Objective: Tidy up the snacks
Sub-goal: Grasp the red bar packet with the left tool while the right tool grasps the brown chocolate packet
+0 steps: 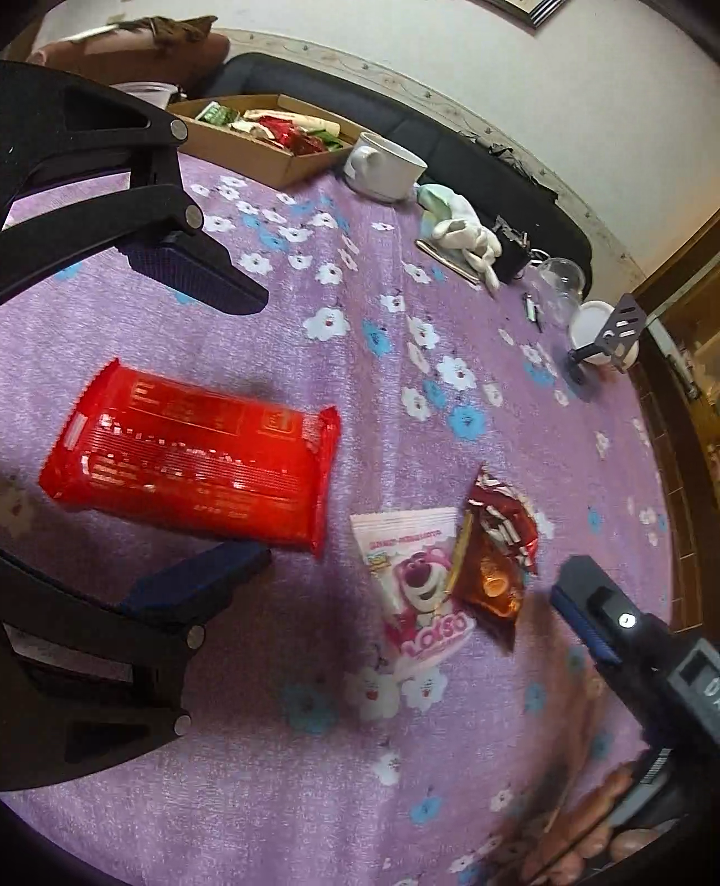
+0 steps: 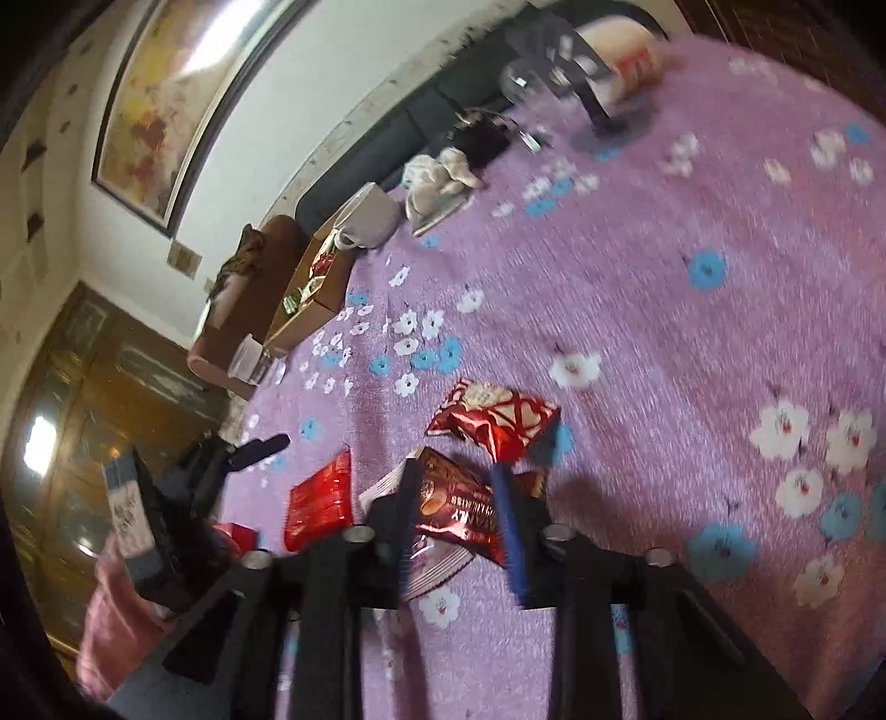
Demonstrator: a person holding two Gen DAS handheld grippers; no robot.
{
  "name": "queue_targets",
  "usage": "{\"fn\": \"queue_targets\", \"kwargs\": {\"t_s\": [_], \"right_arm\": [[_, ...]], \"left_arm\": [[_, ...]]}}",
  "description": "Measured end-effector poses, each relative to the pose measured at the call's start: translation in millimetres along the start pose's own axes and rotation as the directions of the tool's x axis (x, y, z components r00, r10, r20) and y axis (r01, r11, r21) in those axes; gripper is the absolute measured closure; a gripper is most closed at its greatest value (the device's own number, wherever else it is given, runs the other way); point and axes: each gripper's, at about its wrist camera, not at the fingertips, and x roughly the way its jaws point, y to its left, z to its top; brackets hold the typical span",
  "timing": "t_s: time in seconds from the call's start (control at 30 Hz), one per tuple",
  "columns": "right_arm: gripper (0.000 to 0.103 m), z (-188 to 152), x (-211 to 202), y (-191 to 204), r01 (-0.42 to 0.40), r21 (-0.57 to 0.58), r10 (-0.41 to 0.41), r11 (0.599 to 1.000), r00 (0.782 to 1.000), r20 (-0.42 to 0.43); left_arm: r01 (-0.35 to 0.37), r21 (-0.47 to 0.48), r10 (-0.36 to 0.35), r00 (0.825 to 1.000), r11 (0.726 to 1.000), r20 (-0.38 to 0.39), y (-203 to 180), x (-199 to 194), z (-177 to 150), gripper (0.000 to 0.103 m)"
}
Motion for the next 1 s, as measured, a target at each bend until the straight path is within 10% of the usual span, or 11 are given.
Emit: {"fn": "queue_targets", "kwargs": {"t_s": [0.17, 0.3, 0.57, 0.77, 1.0], "right_arm": [[0.059, 1.7, 20.5, -0.4, 0.008, -0.021, -0.009, 1.0, 1.0, -0.019], [0.059, -1.4, 33.1, -5.4, -0.054, 0.001, 0.054, 0.999, 0.994, -0.097], [0.056, -12.6, 35.7, 20.1, 0.014, -0.158, -0.036, 0.987, 0.991, -0.132], [0.07, -15.4, 33.1, 23.7, 0.101, -0.188, -0.117, 0.977, 0.99, -0.077], [0.072, -3.9, 20.9, 5.3, 0.005, -0.047, -0.008, 0.999, 0.998, -0.061]], "left_arm": [[0.026, -0.079, -0.026, 1.0, 0.997, -0.001, 4.3, 4.1, 2.2, 0.021], [0.101, -0.141, -0.105, 0.994, 0.985, -0.019, 3.7, 2.4, 1.4, 0.054], [-0.005, -0.093, -0.005, 0.994, 0.996, -0.107, -13.7, -4.9, 6.7, 0.067], [-0.107, 0.052, 0.112, 0.986, 0.993, -0.121, -11.1, -0.4, 2.8, 0.045], [-0.1, -0.029, 0.096, 0.99, 0.995, -0.101, 17.2, 7.7, 3.1, 0.016]]}}
